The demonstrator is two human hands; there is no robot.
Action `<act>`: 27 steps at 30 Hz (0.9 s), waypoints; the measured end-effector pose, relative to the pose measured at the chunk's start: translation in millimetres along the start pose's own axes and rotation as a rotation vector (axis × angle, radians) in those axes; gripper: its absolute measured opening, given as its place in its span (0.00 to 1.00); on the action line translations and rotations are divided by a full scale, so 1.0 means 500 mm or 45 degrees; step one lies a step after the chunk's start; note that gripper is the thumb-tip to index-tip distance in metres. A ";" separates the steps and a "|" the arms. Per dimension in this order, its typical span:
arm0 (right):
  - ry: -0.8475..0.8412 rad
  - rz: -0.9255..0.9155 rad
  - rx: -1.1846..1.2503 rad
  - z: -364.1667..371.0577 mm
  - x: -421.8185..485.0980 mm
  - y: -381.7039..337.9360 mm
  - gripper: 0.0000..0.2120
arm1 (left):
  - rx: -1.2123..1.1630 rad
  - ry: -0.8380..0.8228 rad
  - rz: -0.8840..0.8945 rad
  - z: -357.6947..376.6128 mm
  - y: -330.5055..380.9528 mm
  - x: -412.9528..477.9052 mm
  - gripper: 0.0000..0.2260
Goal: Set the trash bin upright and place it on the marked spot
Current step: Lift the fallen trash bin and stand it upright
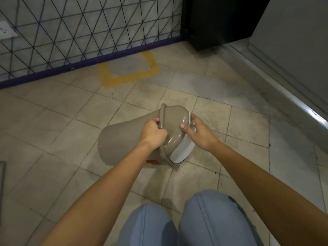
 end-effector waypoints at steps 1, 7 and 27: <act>0.007 -0.009 -0.010 -0.004 0.001 -0.010 0.35 | -0.047 0.004 -0.007 -0.010 0.002 -0.001 0.18; -0.021 -0.014 -0.159 -0.045 0.017 -0.055 0.35 | -0.459 -0.009 -0.031 -0.070 0.011 -0.016 0.13; -0.109 0.536 0.423 -0.033 -0.054 -0.021 0.33 | -0.927 -0.127 -0.134 -0.133 -0.065 -0.052 0.09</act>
Point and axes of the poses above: each hand's wrist, its own x-axis towards the middle knuckle, its own z-axis out of the palm, y = z × x, the point moved 7 cm from there along x, towards the middle knuckle, and after that the axes turned 11 degrees about -z, right-handed, at the moved point
